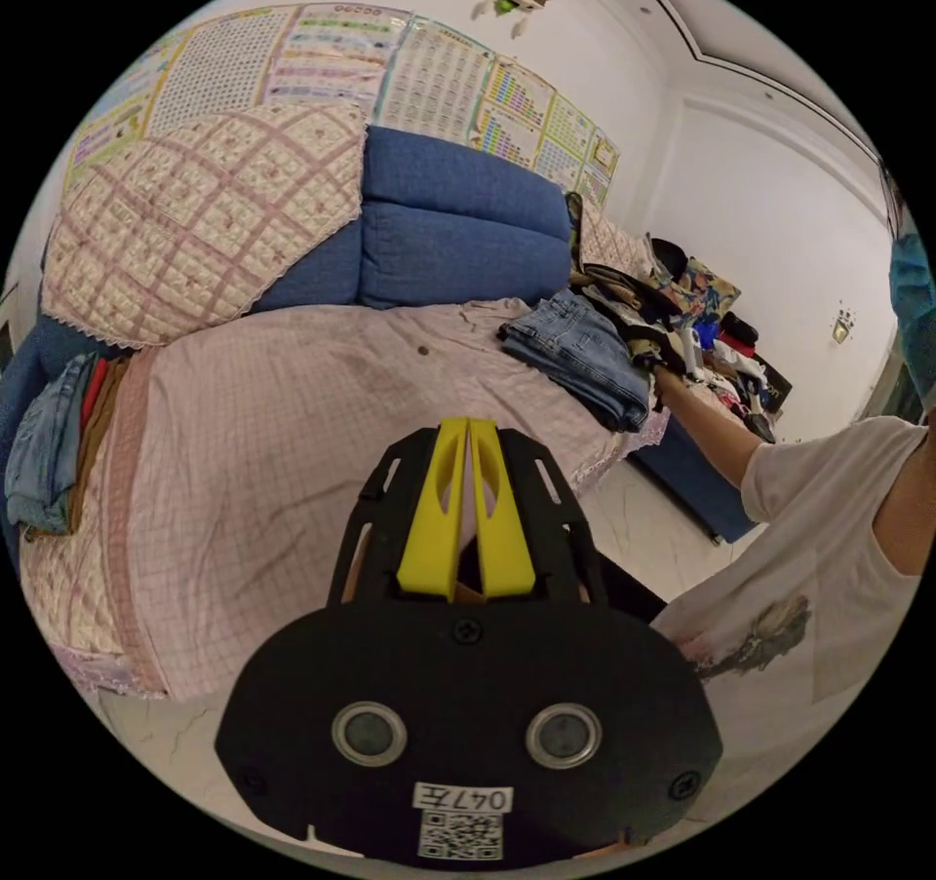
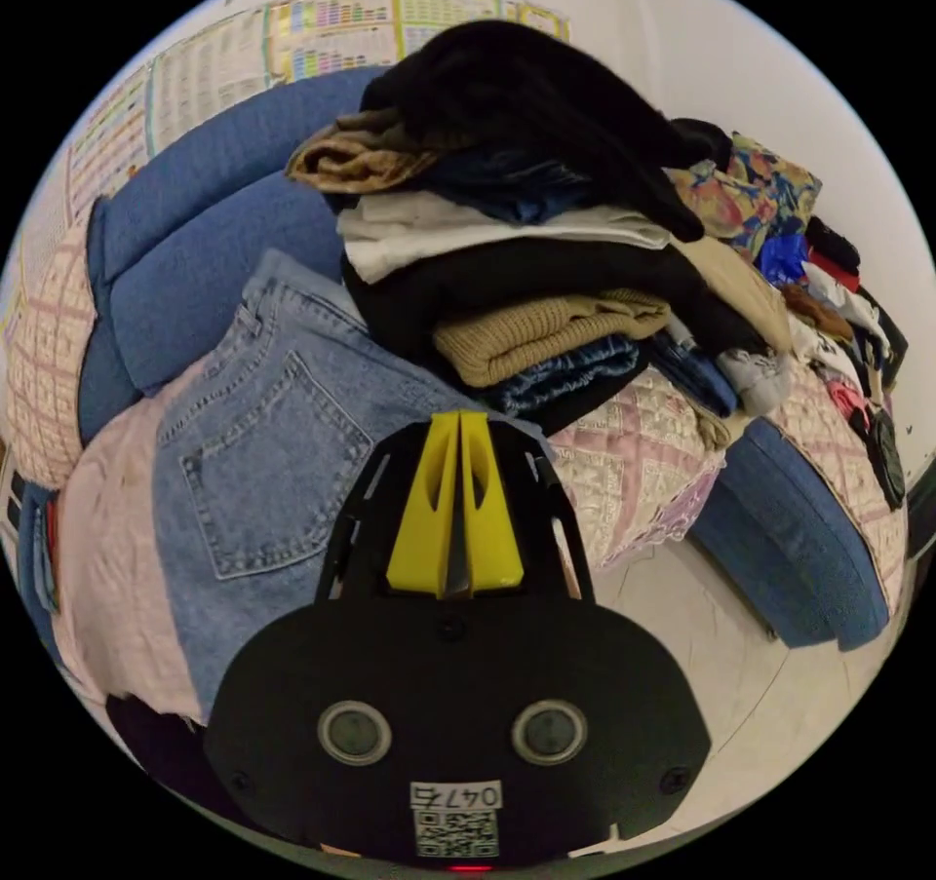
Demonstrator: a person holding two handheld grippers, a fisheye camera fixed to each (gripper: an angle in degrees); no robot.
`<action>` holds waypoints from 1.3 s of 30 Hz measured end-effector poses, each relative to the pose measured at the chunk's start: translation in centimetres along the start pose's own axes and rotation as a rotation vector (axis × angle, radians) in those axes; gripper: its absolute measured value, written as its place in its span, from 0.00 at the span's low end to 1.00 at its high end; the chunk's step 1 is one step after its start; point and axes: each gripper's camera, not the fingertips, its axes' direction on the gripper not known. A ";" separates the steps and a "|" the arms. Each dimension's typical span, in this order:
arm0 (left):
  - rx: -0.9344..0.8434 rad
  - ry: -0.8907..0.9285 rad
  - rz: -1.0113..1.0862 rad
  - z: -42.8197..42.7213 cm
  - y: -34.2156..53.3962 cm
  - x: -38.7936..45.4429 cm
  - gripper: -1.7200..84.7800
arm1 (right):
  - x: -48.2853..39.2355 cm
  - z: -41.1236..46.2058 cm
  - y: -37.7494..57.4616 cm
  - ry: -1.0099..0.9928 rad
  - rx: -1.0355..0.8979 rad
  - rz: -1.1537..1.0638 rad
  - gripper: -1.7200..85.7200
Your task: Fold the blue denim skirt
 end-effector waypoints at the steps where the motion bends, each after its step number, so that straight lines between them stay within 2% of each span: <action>1: -0.004 -0.013 0.000 -0.5 -0.1 -0.4 0.01 | -0.7 -0.8 -0.3 -0.016 0.023 -0.013 0.01; 3: -0.023 -0.050 -0.016 -1.9 -0.9 -2.7 0.01 | -4.5 -4.2 -1.3 -0.058 0.172 -0.136 0.01; 4: -0.027 -0.054 -0.023 -2.2 -1.1 -3.4 0.01 | -5.7 -4.5 -1.7 -0.048 0.184 -0.168 0.01; 6: -0.034 -0.046 -0.049 -3.0 -2.5 -6.0 0.01 | -10.2 -3.9 -4.8 -0.022 0.110 -0.278 0.01; 10: -0.029 -0.023 -0.058 -4.4 -5.3 -9.1 0.01 | -14.7 -0.3 -9.3 0.060 0.010 -0.294 0.01; 13: -0.023 -0.017 -0.063 -6.2 -7.8 -11.9 0.01 | -17.0 4.9 -11.5 0.081 -0.141 -0.261 0.00; 19: -0.029 -0.055 -0.095 -11.8 -12.9 -19.8 0.01 | -23.1 7.1 -14.5 0.179 -0.189 -0.406 0.01; 23: -0.016 -0.055 -0.120 -16.9 -16.5 -26.2 0.01 | -26.4 4.5 -17.1 0.147 -0.201 -0.352 0.01; 27: -0.019 -0.088 -0.129 -23.0 -19.3 -32.6 0.01 | -33.9 -5.4 -13.7 -0.151 0.132 -0.448 0.01; 30: -0.042 -0.125 -0.155 -27.5 -21.1 -38.1 0.01 | -41.5 -10.6 -9.5 -0.315 0.232 -0.633 0.01; 33: -0.053 -0.243 -0.261 -32.6 -21.9 -45.1 0.01 | -48.2 -13.7 -5.4 -0.527 0.241 -0.765 0.01; 39: 0.094 -0.361 -0.453 -47.4 -20.7 -58.2 0.02 | -57.0 -14.5 0.4 -0.816 0.082 -0.726 0.01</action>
